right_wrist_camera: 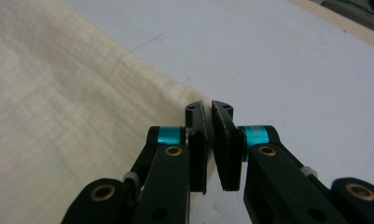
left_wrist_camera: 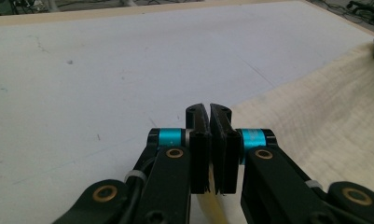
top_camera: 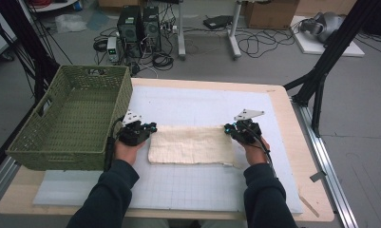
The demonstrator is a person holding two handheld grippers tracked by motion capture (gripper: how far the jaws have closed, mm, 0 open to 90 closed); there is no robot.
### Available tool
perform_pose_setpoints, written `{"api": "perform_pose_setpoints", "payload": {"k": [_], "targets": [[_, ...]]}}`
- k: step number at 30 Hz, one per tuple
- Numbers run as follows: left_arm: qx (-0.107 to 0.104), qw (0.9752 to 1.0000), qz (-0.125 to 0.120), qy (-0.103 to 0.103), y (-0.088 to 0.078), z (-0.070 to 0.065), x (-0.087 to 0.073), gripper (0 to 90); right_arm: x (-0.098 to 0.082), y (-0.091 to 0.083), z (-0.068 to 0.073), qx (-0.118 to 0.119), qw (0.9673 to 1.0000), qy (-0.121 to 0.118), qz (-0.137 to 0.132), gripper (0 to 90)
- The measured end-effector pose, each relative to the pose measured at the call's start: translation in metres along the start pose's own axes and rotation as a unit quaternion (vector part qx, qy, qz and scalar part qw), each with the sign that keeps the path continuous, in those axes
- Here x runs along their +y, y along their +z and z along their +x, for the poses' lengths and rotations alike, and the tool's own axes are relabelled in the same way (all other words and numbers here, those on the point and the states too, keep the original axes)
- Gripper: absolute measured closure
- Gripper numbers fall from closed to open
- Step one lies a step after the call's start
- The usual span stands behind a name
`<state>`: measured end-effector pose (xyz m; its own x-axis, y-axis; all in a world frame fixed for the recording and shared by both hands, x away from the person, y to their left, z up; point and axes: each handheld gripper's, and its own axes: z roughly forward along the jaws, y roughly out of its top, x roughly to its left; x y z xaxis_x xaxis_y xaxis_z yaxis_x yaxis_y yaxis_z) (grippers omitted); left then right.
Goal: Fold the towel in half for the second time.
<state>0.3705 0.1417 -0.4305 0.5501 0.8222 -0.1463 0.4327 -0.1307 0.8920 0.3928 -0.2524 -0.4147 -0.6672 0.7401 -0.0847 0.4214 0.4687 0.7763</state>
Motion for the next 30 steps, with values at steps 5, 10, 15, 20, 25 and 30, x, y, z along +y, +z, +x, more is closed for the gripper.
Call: {"api": "perform_pose_setpoints", "payload": {"k": [5, 10, 15, 20, 25, 30], "targets": [[-0.010, 0.9999, -0.010, 0.009, -0.012, -0.006, -0.002, 86.0, -0.001, -0.013, 0.008, 0.005, 0.9994, -0.025, -0.025, 85.1], [-0.027, 0.9992, -0.016, 0.023, -0.023, -0.012, -0.005, 85.8, -0.018, -0.024, 0.014, 0.014, 0.9987, -0.023, -0.042, 85.1], [-0.030, 0.9992, -0.004, 0.025, -0.030, -0.014, -0.013, 85.8, -0.030, -0.032, 0.018, 0.027, 0.9978, -0.019, -0.058, 85.1], [-0.034, 0.9988, 0.005, 0.036, -0.036, -0.019, -0.020, 85.9, -0.036, -0.039, 0.026, 0.034, 0.9972, -0.026, -0.062, 85.1], [-0.040, 0.9985, 0.013, 0.036, -0.040, -0.023, -0.029, 85.8, -0.045, -0.045, 0.032, 0.041, 0.9967, -0.025, -0.065, 85.1], [-0.049, 0.9978, 0.018, 0.040, -0.044, -0.028, -0.037, 85.8, -0.054, -0.049, 0.039, 0.045, 0.9966, -0.029, -0.063, 85.1]]}}
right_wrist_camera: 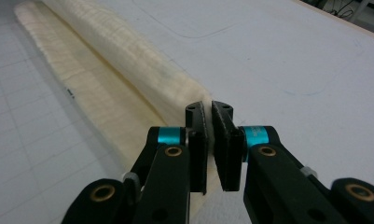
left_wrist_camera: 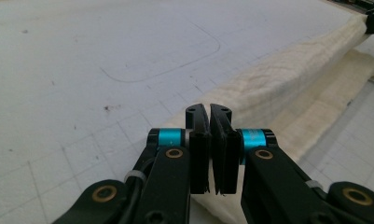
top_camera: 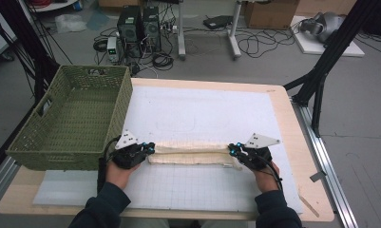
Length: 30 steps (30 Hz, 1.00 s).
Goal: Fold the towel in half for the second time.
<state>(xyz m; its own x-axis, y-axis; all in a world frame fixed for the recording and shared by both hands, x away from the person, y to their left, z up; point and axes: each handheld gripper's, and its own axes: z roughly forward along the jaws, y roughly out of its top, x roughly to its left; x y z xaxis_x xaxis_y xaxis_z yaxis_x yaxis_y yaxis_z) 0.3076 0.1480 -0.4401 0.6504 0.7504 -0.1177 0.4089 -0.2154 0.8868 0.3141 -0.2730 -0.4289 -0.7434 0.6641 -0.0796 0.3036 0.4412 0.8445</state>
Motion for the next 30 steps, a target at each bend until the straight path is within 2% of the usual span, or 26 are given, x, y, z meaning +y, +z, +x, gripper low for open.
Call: {"api": "perform_pose_setpoints", "payload": {"k": [7, 12, 15, 17, 19, 21, 23, 26, 28, 30], "targets": [[-0.006, 1.0000, 0.004, 0.002, -0.006, -0.007, -0.007, 85.8, -0.006, -0.008, 0.008, 0.008, 0.9999, -0.010, 0.000, 85.1], [-0.008, 0.9999, 0.015, 0.001, -0.006, -0.009, -0.012, 84.9, -0.010, -0.007, 0.013, 0.011, 0.9996, -0.021, 0.017, 85.0], [0.003, 0.9999, 0.002, -0.015, -0.011, -0.009, -0.007, 75.4, -0.010, -0.007, 0.014, 0.011, 0.9995, -0.022, 0.020, 84.9], [0.008, 0.9995, -0.021, -0.021, -0.016, -0.010, 0.001, 66.8, -0.010, -0.008, 0.013, 0.010, 0.9995, -0.022, 0.021, 84.7], [0.009, 0.9987, -0.046, -0.022, -0.020, -0.011, 0.009, 64.8, -0.010, -0.008, 0.013, 0.009, 0.9996, -0.021, 0.020, 84.7], [0.006, 0.9984, -0.052, -0.018, -0.019, -0.013, 0.014, 64.0, -0.010, -0.008, 0.013, 0.009, 0.9995, -0.021, 0.020, 84.5], [0.003, 0.9991, -0.039, -0.016, -0.012, -0.014, 0.014, 64.2, -0.010, -0.008, 0.014, 0.010, 0.9995, -0.023, 0.020, 83.3], [-0.002, 0.9999, -0.007, -0.013, 0.002, -0.016, 0.006, 65.5, -0.009, -0.010, 0.013, 0.010, 0.9996, -0.019, 0.017, 74.7], [-0.006, 0.9999, 0.009, -0.014, 0.008, -0.016, 0.001, 66.4, -0.007, -0.016, 0.011, 0.011, 0.9999, -0.003, 0.002, 66.8], [-0.005, 0.9997, 0.018, -0.017, 0.011, -0.016, -0.001, 67.0, -0.003, -0.025, 0.008, 0.012, 0.9996, 0.013, -0.021, 63.7]]}}
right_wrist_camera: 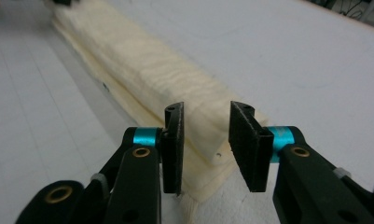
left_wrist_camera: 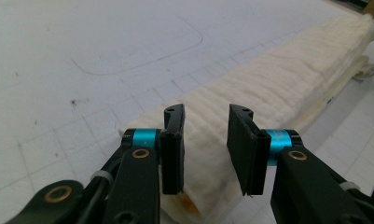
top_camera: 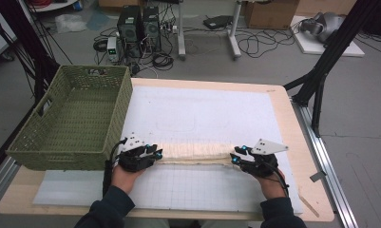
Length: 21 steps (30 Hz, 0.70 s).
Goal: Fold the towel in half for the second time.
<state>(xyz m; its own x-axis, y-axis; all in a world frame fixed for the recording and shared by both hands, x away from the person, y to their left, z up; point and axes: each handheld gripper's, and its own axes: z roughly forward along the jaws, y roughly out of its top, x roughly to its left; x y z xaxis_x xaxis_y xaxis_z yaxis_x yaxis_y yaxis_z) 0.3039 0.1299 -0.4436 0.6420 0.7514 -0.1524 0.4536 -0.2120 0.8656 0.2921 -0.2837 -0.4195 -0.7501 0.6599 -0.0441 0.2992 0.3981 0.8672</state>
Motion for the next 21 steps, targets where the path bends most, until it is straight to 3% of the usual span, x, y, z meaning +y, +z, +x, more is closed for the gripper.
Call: {"api": "perform_pose_setpoints", "payload": {"k": [4, 6, 11, 15, 21], "targets": [[0.001, 0.9999, 0.010, 0.002, 0.002, 0.001, -0.001, 68.1, 0.009, -0.013, -0.006, -0.014, 0.9982, 0.035, -0.047, 56.1], [0.003, 0.9998, 0.017, 0.006, 0.003, 0.001, -0.001, 68.1, 0.013, -0.011, -0.007, -0.022, 0.9974, 0.045, -0.051, 55.4], [0.002, 0.9997, 0.024, 0.008, 0.004, 0.001, -0.002, 68.1, 0.022, 0.019, 0.003, -0.042, 0.9978, 0.050, -0.011, 55.3], [0.001, 0.9995, 0.030, 0.006, 0.004, 0.002, -0.003, 68.2, 0.020, 0.037, 0.005, -0.037, 0.9980, 0.042, 0.029, 56.1], [0.002, 0.9992, 0.039, 0.009, 0.005, 0.002, -0.005, 68.9, 0.002, 0.039, 0.006, -0.025, 0.9968, 0.021, 0.073, 58.7]]}}
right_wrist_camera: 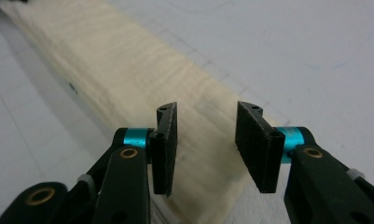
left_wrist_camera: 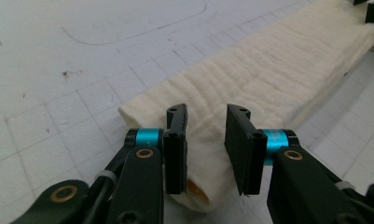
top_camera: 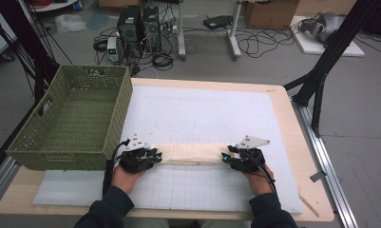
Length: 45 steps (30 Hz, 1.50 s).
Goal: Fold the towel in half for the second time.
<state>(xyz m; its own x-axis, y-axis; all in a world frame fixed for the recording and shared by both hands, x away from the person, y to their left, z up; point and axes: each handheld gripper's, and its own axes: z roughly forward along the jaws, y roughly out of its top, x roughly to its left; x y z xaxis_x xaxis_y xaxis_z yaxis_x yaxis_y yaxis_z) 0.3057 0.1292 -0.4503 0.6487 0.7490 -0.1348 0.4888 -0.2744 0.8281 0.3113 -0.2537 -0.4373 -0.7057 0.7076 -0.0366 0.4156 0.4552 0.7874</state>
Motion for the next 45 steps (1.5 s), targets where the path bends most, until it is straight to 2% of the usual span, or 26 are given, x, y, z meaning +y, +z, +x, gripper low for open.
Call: {"api": "perform_pose_setpoints", "payload": {"k": [3, 8, 13, 21, 24, 26, 30, 32, 34, 36, 39, 41, 45], "targets": [[0.005, 0.9999, 0.008, 0.009, 0.000, -0.001, 0.000, 70.0, -0.008, 0.000, -0.001, 0.000, 1.0000, -0.002, 0.007, 58.8], [0.005, 0.9999, 0.008, 0.008, -0.001, 0.000, -0.001, 70.2, -0.010, -0.003, 0.000, -0.006, 0.9998, -0.013, 0.011, 58.0], [0.010, 0.9997, 0.012, 0.018, 0.000, -0.002, -0.001, 70.4, -0.015, -0.005, -0.003, -0.010, 0.9998, -0.007, 0.014, 56.4], [0.010, 0.9997, 0.010, 0.019, -0.001, -0.003, -0.001, 70.6, -0.017, -0.006, -0.004, -0.010, 0.9999, 0.003, 0.009, 53.8], [0.000, 0.9997, -0.011, 0.021, -0.005, 0.000, -0.001, 67.5, -0.016, -0.012, -0.005, -0.009, 0.9999, 0.010, -0.009, 51.7], [0.002, 0.9993, -0.030, 0.022, -0.010, 0.003, 0.001, 65.6, -0.014, -0.017, -0.006, -0.012, 0.9996, 0.011, -0.022, 49.7], [0.010, 0.9965, -0.080, 0.018, -0.022, 0.008, 0.006, 60.6, -0.011, -0.029, -0.008, -0.016, 0.9981, 0.025, -0.053, 47.8], [0.020, 0.9955, -0.092, 0.016, -0.026, 0.010, 0.007, 58.2, -0.010, -0.035, -0.010, -0.021, 0.9972, 0.029, -0.065, 47.7], [0.020, 0.9949, -0.098, 0.008, -0.027, 0.012, 0.007, 55.9, -0.010, -0.040, -0.012, -0.026, 0.9962, 0.035, -0.075, 48.1], [0.018, 0.9956, -0.092, 0.007, -0.025, 0.012, 0.007, 57.9, -0.010, -0.040, -0.012, -0.022, 0.9962, 0.035, -0.077, 54.2], [0.017, 0.9982, -0.056, 0.009, -0.018, 0.008, 0.004, 69.7, -0.011, -0.034, -0.008, -0.004, 0.9982, 0.019, -0.057, 65.1], [0.021, 0.9994, -0.026, 0.013, -0.012, 0.006, 0.001, 75.6, -0.011, -0.028, -0.006, 0.005, 0.9991, 0.010, -0.041, 67.7], [0.031, 0.9993, 0.011, 0.020, -0.008, 0.005, -0.001, 77.9, -0.017, -0.019, -0.005, 0.009, 0.9999, 0.009, -0.004, 68.2]]}}
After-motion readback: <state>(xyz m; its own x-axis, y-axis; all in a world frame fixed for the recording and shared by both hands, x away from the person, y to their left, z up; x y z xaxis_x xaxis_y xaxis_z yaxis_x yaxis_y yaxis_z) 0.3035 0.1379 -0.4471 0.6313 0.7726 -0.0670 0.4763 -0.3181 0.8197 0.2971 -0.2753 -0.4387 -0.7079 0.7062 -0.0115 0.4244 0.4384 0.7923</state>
